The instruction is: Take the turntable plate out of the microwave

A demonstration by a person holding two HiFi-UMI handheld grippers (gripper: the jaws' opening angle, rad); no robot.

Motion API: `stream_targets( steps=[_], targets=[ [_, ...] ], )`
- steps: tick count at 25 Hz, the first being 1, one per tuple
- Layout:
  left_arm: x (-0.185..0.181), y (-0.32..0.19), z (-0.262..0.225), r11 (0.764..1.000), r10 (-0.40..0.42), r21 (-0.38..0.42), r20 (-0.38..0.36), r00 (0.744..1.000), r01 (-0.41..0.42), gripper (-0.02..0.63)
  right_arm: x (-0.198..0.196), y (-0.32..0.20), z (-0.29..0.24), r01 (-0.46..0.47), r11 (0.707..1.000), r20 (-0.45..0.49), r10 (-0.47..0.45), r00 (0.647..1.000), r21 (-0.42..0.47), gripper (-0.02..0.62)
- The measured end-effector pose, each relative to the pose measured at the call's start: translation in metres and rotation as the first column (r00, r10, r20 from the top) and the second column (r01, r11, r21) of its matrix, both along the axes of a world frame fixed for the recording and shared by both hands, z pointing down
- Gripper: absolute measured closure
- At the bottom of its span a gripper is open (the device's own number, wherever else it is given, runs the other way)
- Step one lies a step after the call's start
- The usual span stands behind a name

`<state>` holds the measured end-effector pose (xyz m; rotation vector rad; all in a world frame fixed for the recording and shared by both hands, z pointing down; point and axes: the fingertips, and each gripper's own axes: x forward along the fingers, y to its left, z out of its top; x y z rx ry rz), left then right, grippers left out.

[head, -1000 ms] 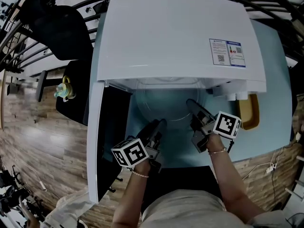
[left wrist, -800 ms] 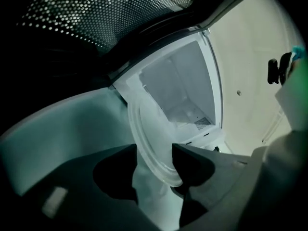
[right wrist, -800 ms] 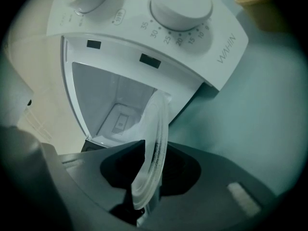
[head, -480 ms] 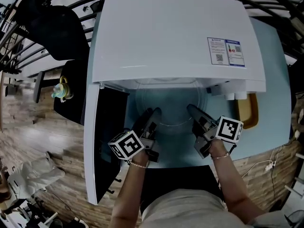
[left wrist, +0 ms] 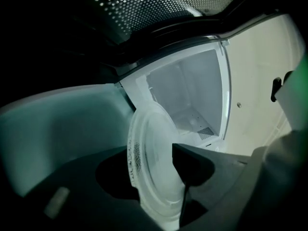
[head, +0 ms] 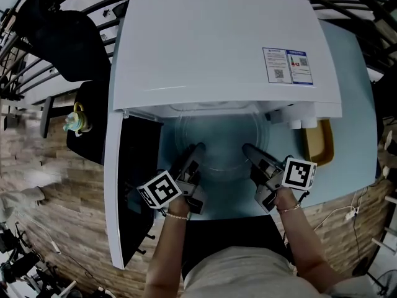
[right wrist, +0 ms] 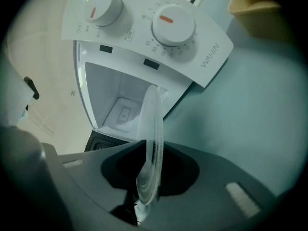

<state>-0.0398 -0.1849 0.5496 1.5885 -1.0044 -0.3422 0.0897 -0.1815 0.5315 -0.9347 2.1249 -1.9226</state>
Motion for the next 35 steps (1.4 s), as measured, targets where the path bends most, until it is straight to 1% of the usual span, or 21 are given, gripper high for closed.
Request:
stream_targets(
  steps=[1, 4, 8, 11, 13, 15, 19, 24, 27, 31, 32, 35],
  targets=[
    [0.001, 0.001, 0.001, 1.0, 0.004, -0.007, 0.0, 1.0, -0.004, 0.393, 0.001, 0.001, 0.0, 0.001, 1.0, 0.0, -0.001, 1.0, -0.001, 0.5],
    [0.001, 0.005, 0.004, 1.0, 0.002, -0.02, -0.01, 1.0, -0.002, 0.45, 0.003, 0.003, 0.0, 0.003, 1.0, 0.008, -0.003, 1.0, 0.002, 0.5],
    [-0.002, 0.004, 0.002, 1.0, -0.027, 0.006, -0.036, 0.999, 0.027, 0.479, 0.003, 0.003, -0.001, -0.002, 1.0, 0.015, 0.002, 1.0, 0.013, 0.5],
    [-0.003, 0.005, -0.002, 0.999, -0.033, 0.023, -0.028, 0.999, 0.034, 0.485, 0.004, 0.004, 0.0, -0.019, 1.0, 0.007, 0.019, 1.0, 0.01, 0.495],
    [-0.004, 0.005, -0.006, 0.998, -0.042, 0.046, 0.002, 0.999, 0.042, 0.486, 0.003, 0.004, 0.0, -0.036, 0.999, 0.006, 0.036, 0.999, 0.015, 0.491],
    [-0.004, 0.006, -0.009, 0.996, -0.054, 0.067, 0.025, 0.998, 0.052, 0.485, 0.004, 0.003, -0.001, -0.046, 0.998, -0.013, 0.046, 0.999, 0.041, 0.489],
    [-0.003, 0.01, -0.015, 0.994, -0.06, 0.097, 0.016, 0.998, 0.058, 0.485, 0.009, 0.001, -0.007, -0.021, 0.993, -0.08, 0.03, 0.996, 0.113, 0.486],
    [-0.004, 0.018, -0.026, 0.989, -0.068, 0.135, 0.027, 0.997, 0.063, 0.482, 0.008, 0.003, -0.017, 0.008, 0.985, -0.076, 0.006, 0.997, 0.172, 0.477],
    [-0.001, 0.019, -0.031, 0.987, -0.063, 0.148, 0.013, 0.998, 0.061, 0.479, 0.01, 0.005, -0.022, -0.011, 0.981, -0.063, 0.024, 0.998, 0.191, 0.472],
    [-0.006, 0.027, -0.033, 0.991, -0.07, 0.119, 0.058, 0.996, 0.063, 0.479, 0.012, 0.011, -0.026, -0.03, 0.98, -0.046, 0.04, 0.998, 0.198, 0.468],
    [-0.005, 0.028, -0.035, 0.991, -0.067, 0.12, 0.054, 0.996, 0.06, 0.479, 0.012, 0.013, -0.027, -0.032, 0.98, -0.046, 0.041, 0.998, 0.198, 0.466],
    [0.001, 0.03, -0.045, 0.987, -0.045, 0.157, 0.023, 0.999, 0.041, 0.477, 0.013, 0.019, -0.032, -0.033, 0.978, -0.051, 0.045, 0.998, 0.204, 0.462]
  ],
)
